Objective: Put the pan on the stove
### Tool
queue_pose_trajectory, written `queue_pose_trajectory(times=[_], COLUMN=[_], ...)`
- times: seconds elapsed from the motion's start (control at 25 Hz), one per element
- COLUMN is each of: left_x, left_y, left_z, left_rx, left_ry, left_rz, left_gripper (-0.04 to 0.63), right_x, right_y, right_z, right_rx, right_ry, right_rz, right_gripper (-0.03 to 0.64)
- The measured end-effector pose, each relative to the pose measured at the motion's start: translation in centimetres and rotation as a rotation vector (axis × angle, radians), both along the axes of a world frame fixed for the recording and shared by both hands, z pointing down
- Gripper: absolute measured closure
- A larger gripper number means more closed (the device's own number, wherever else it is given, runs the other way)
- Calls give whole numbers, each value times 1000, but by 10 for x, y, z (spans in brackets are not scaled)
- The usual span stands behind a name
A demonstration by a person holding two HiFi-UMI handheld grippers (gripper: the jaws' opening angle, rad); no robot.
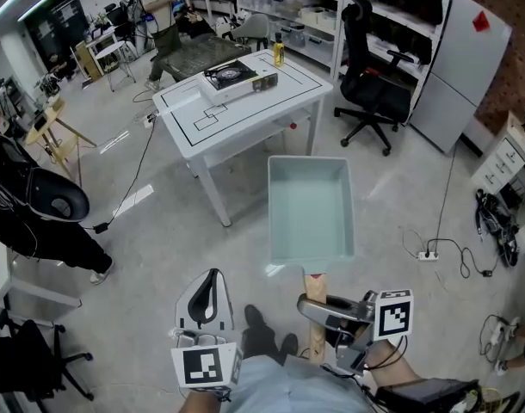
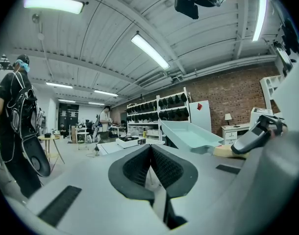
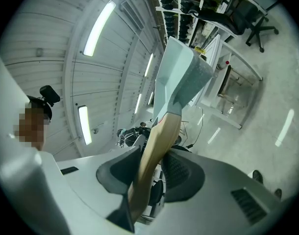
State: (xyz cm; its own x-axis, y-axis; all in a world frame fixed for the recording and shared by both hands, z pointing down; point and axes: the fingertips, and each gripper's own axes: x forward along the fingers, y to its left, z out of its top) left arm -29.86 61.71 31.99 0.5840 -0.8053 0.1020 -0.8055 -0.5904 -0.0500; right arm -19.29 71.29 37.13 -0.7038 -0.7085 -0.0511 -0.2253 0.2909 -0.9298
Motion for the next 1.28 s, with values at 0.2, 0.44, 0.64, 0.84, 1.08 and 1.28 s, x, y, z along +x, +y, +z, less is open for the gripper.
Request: queue_pose_trajectory(times=[0.2, 0.44, 0.64, 0.84, 1.08, 1.28], left_x=[10, 32, 49, 62, 71, 78], left_y=[-20, -70, -131, -197, -269, -315], left_z=[5, 18, 21, 16, -4, -19], left_rx=[-18, -47, -60, -45, -6, 29], left_ry=[-21, -19, -3, -3, 1, 9], left_rz=[-1, 19, 20, 20, 23, 31], left_gripper=[577, 577, 577, 577, 577, 577], right_x=[12, 29, 43, 51, 60, 70], right_y=[-18, -66, -124, -187, -264, -317], right_z=[2, 15, 21, 20, 7, -6], right_rx=[-21, -44, -54, -54, -36, -7], right_ry=[1, -16, -27, -38, -51, -50], right_rz=[7, 12, 15, 5, 4, 20], right_gripper=[469, 469, 469, 469, 469, 469])
